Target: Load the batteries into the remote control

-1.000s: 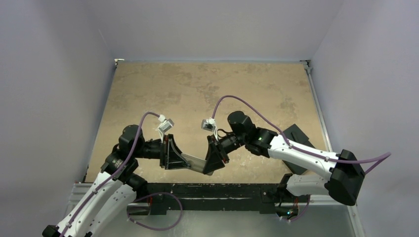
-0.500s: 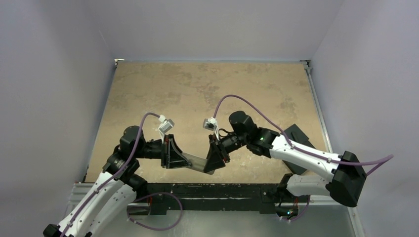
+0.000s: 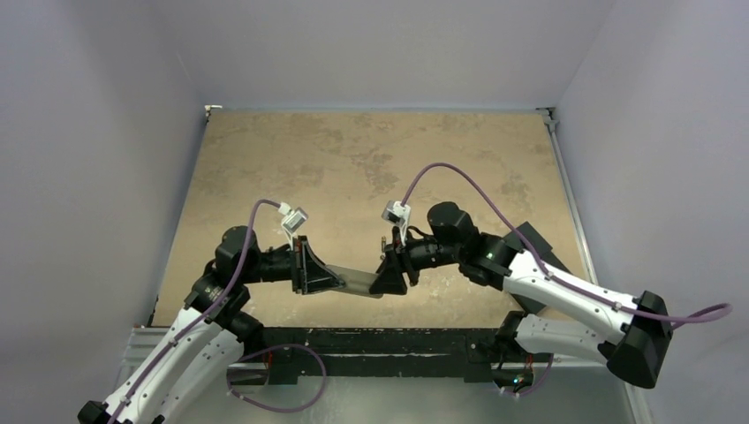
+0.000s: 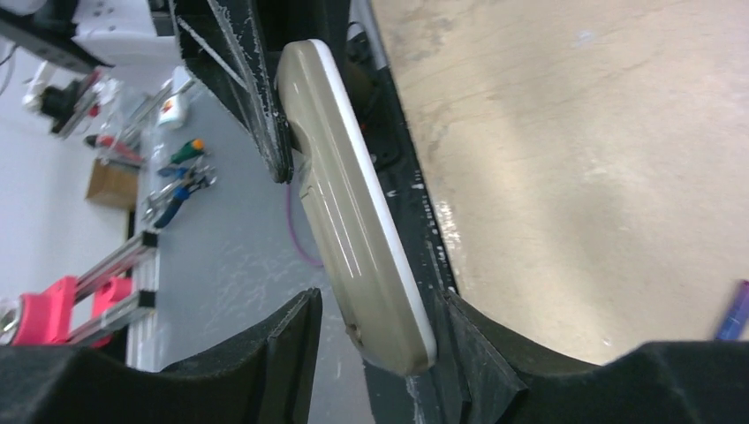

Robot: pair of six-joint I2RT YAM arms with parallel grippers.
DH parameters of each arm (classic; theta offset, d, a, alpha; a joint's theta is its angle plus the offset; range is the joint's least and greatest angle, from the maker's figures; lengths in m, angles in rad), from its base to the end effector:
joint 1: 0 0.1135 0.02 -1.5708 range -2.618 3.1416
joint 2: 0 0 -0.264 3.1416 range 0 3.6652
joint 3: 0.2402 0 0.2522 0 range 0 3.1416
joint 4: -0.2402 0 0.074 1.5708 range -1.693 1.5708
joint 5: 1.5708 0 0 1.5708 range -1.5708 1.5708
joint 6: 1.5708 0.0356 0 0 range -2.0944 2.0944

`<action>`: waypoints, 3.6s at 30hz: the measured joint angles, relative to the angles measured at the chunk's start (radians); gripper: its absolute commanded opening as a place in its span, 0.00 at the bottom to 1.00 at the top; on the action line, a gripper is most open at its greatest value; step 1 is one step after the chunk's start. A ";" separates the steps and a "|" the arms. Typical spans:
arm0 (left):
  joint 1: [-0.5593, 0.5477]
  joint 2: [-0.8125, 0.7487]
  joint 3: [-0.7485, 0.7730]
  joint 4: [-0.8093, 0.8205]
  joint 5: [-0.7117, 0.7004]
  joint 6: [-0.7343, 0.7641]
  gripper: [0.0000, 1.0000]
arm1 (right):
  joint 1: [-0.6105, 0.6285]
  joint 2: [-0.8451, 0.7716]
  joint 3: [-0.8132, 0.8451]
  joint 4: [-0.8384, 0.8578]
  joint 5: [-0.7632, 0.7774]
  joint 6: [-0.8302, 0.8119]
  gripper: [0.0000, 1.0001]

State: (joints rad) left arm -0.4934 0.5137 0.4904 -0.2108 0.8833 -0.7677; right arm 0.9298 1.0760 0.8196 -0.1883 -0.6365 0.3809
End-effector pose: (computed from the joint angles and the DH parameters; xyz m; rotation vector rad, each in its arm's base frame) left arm 0.1017 -0.0860 0.2751 0.4492 2.0074 -1.6331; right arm 0.1262 0.2046 0.2976 -1.0353 1.9913 1.4192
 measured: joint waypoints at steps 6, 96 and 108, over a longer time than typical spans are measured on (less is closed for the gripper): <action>0.000 -0.006 -0.017 -0.014 -0.060 -0.008 0.00 | -0.002 -0.114 -0.036 -0.047 0.164 0.019 0.59; 0.002 -0.074 -0.235 0.436 -0.163 -0.449 0.00 | -0.001 -0.325 -0.322 0.431 0.315 0.560 0.62; 0.003 -0.046 -0.235 0.432 -0.181 -0.449 0.00 | 0.008 -0.290 -0.291 0.359 0.360 0.522 0.62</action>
State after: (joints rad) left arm -0.4908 0.4675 0.2550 0.2214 0.7021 -1.2167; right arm 0.9375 0.7864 0.5289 0.1707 -0.2768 0.9028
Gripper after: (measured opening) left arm 0.251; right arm 0.617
